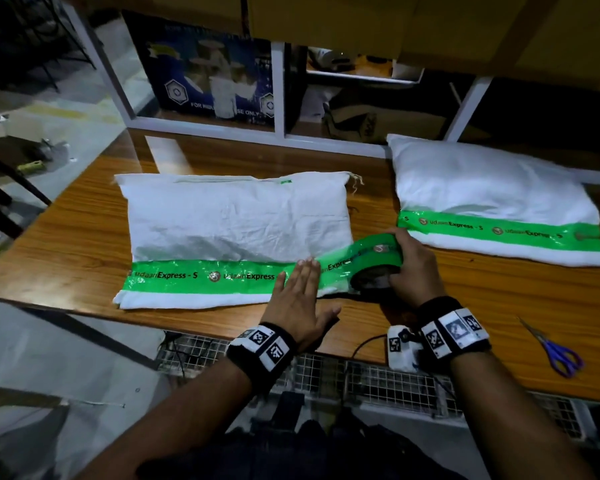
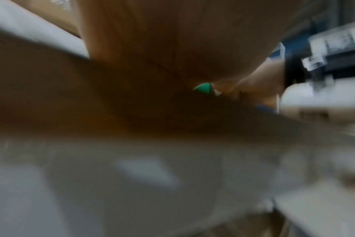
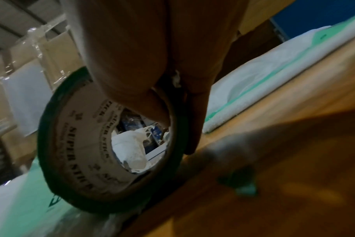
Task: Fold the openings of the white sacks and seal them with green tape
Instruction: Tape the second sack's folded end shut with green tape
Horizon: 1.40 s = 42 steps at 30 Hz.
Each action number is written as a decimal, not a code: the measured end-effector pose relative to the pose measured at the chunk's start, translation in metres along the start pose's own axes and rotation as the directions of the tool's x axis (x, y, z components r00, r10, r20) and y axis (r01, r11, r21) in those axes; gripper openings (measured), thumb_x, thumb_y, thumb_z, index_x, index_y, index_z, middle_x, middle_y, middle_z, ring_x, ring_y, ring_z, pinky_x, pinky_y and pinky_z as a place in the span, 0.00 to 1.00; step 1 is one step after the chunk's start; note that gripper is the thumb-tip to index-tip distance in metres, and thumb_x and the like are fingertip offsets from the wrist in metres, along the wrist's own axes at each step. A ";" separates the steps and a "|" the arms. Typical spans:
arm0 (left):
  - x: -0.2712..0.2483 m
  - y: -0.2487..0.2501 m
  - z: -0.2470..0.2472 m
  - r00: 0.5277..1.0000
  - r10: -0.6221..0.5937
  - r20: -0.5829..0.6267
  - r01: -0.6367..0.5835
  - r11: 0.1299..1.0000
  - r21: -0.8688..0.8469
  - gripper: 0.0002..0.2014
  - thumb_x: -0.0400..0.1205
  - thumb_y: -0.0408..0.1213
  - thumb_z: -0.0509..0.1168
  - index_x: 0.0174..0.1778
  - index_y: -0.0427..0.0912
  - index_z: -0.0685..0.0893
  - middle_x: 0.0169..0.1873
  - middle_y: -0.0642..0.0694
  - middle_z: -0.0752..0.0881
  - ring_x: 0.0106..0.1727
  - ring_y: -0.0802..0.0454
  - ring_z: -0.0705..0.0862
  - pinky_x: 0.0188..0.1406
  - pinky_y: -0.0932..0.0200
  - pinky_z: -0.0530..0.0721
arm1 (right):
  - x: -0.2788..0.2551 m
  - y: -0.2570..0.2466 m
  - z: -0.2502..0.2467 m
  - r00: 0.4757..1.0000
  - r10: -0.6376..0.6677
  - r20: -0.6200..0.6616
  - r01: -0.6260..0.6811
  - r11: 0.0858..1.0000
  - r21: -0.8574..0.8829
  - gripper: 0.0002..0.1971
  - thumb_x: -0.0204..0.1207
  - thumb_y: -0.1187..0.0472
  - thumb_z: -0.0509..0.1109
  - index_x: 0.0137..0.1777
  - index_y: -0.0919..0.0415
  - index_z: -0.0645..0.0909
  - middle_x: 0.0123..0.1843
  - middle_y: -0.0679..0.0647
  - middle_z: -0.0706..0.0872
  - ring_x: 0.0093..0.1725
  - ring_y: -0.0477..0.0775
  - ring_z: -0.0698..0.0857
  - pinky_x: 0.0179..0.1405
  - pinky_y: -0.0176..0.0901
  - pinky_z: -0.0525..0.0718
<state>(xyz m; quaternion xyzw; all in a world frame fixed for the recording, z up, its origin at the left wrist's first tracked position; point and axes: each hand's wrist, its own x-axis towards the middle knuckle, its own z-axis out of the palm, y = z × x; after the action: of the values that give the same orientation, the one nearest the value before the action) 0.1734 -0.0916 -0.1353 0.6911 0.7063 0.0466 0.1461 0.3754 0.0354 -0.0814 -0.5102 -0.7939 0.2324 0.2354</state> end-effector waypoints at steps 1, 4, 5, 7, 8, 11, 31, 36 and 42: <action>-0.001 -0.003 0.002 1.000 0.001 -0.004 -0.001 1.000 0.027 0.46 0.79 0.69 0.34 0.87 0.40 0.37 0.88 0.45 0.40 0.87 0.50 0.37 0.86 0.43 0.39 | 0.002 0.002 -0.004 1.000 -0.019 0.010 0.020 0.998 -0.055 0.40 0.58 0.77 0.81 0.73 0.57 0.76 0.64 0.63 0.83 0.63 0.62 0.81 0.56 0.44 0.79; -0.003 -0.007 0.005 1.000 0.017 -0.022 -0.016 0.997 0.078 0.45 0.81 0.69 0.36 0.87 0.40 0.38 0.87 0.46 0.39 0.87 0.50 0.37 0.86 0.44 0.39 | 0.007 0.016 -0.024 0.998 -0.052 0.031 0.059 0.963 -0.263 0.41 0.58 0.74 0.82 0.73 0.59 0.75 0.65 0.65 0.80 0.66 0.68 0.77 0.62 0.58 0.80; -0.002 -0.009 0.005 0.999 0.024 -0.025 -0.022 0.996 0.088 0.45 0.81 0.69 0.37 0.87 0.40 0.38 0.87 0.46 0.38 0.87 0.50 0.36 0.86 0.44 0.39 | 0.008 0.020 -0.030 0.997 -0.063 0.045 0.073 0.954 -0.291 0.41 0.58 0.73 0.83 0.74 0.59 0.75 0.65 0.65 0.80 0.66 0.68 0.76 0.62 0.59 0.80; -0.002 -0.016 0.007 0.998 0.051 -0.032 -0.048 0.994 0.094 0.46 0.82 0.70 0.39 0.88 0.40 0.39 0.86 0.46 0.39 0.87 0.49 0.38 0.86 0.43 0.41 | 0.004 0.023 -0.034 0.992 -0.090 0.088 0.112 0.952 -0.286 0.41 0.59 0.71 0.83 0.75 0.59 0.75 0.66 0.64 0.80 0.65 0.67 0.75 0.63 0.58 0.79; -0.002 -0.024 0.008 0.997 0.067 -0.040 -0.063 0.993 0.098 0.46 0.82 0.70 0.39 0.88 0.40 0.40 0.87 0.46 0.40 0.88 0.49 0.39 0.86 0.43 0.42 | 0.002 0.022 -0.034 0.989 -0.101 0.105 0.126 0.955 -0.268 0.41 0.60 0.71 0.82 0.76 0.60 0.74 0.66 0.64 0.80 0.65 0.67 0.76 0.63 0.58 0.79; -0.012 -0.050 0.002 0.996 0.082 -0.045 -0.076 0.990 0.118 0.48 0.80 0.74 0.37 0.88 0.41 0.42 0.87 0.46 0.42 0.88 0.50 0.40 0.86 0.40 0.46 | -0.012 0.013 -0.026 0.983 -0.133 0.126 0.155 0.971 -0.181 0.42 0.62 0.71 0.79 0.79 0.60 0.71 0.68 0.65 0.79 0.67 0.66 0.77 0.67 0.54 0.77; -0.003 -0.003 -0.007 0.998 0.051 0.019 -0.053 0.995 0.086 0.48 0.79 0.71 0.32 0.87 0.41 0.38 0.86 0.45 0.37 0.87 0.51 0.35 0.86 0.48 0.38 | -0.003 0.039 -0.054 0.990 -0.055 0.132 0.096 0.939 -0.331 0.41 0.62 0.65 0.84 0.76 0.53 0.73 0.66 0.60 0.75 0.67 0.65 0.75 0.57 0.60 0.84; 0.020 0.036 -0.010 0.991 0.121 0.052 -0.125 0.988 0.088 0.50 0.76 0.73 0.28 0.87 0.40 0.38 0.87 0.44 0.37 0.87 0.49 0.35 0.85 0.46 0.37 | -0.005 0.042 -0.058 0.988 0.018 0.152 0.028 0.957 -0.290 0.40 0.63 0.71 0.78 0.76 0.52 0.71 0.63 0.62 0.77 0.62 0.69 0.80 0.54 0.57 0.83; 0.010 0.019 0.007 0.989 0.132 0.070 -0.140 0.981 0.130 0.47 0.80 0.70 0.37 0.88 0.40 0.41 0.88 0.43 0.42 0.88 0.49 0.39 0.87 0.45 0.43 | -0.009 0.041 -0.058 0.984 -0.001 0.179 0.074 0.913 -0.401 0.37 0.66 0.70 0.78 0.75 0.52 0.70 0.62 0.61 0.74 0.62 0.69 0.74 0.53 0.59 0.81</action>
<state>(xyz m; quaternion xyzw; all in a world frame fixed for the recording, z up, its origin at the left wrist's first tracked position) 0.1941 -0.0821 -0.1381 0.7472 0.6541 -0.0123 0.1169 0.4425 0.0497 -0.0621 -0.5103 -0.8520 0.1017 0.0580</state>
